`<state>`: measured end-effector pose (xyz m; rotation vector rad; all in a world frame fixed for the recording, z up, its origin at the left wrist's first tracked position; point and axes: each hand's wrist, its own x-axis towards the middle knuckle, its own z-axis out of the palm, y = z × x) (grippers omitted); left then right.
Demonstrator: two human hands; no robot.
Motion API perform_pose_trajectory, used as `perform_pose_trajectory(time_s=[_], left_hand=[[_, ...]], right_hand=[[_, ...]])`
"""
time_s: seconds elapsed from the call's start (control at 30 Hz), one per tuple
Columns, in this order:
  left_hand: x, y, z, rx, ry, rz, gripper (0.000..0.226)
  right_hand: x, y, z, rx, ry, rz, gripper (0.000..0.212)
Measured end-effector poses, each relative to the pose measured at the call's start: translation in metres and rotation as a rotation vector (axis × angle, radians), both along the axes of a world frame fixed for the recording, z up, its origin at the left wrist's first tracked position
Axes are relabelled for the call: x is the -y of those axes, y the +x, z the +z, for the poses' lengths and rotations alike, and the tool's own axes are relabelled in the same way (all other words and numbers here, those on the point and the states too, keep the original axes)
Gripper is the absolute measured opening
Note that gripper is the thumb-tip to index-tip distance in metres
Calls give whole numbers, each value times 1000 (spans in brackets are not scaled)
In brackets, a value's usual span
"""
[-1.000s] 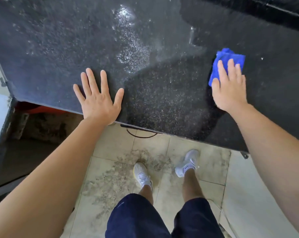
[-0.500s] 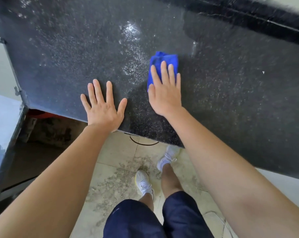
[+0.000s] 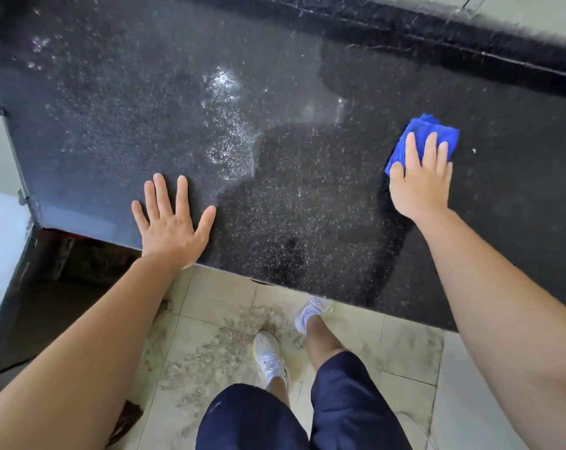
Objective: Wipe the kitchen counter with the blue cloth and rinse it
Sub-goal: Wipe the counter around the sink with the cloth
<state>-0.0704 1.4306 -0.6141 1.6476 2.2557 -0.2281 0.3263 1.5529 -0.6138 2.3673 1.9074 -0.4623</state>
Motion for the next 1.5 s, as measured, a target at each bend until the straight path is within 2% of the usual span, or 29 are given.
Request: perform_pose_trajectory(time_s=[0.07,0.13,0.2,0.37,0.47,0.53,0.6,0.7,0.8,0.9,1.07,1.2,1.37,1.43,1.5], left_hand=[[1,1,-1,-15,4,6,79],[1,2,0,-29,-5,18,78],[1,3,1,-35,-34,22,78],[-4,3,7,-26,-115,48,79],[-6,7,11,-33,-131,75,80],[-10,9,16,-23,-126,93,79],[-15,11,23,-14,-109,112,78],[-25,10,32,-11,-91,116,78],[-42,1,36,-7,-41,102,79],[-70,-15,33,-14,-8,56,79],[-140,-49,20,-35,29,-51,78],[-178,-63,8,18,-67,-75,72],[-177,-65,3,26,-141,-119,71],[-177,-66,5,36,-158,-132,73],[-177,-66,7,38,-162,-141,75]], right_hand=[[-31,-21,-1,-28,8,-122,63],[-54,-54,-3,-46,27,-115,63],[-64,-95,-3,-63,61,59,63],[-25,-172,-1,-91,86,685,61],[-10,-149,-3,-137,59,995,58],[-19,-117,-5,-133,81,1090,56],[-42,-88,-5,-94,109,1017,56],[-92,-61,-4,-51,85,737,59],[-138,-70,-2,-88,-8,504,63],[-156,-90,-5,-77,-5,353,65],[-157,-94,-6,-31,-18,336,63],[-158,-103,-4,15,-38,274,62],[-166,-156,1,-6,-84,34,63],[-162,-191,4,-10,-46,88,63],[-148,-226,5,-22,-16,279,62]])
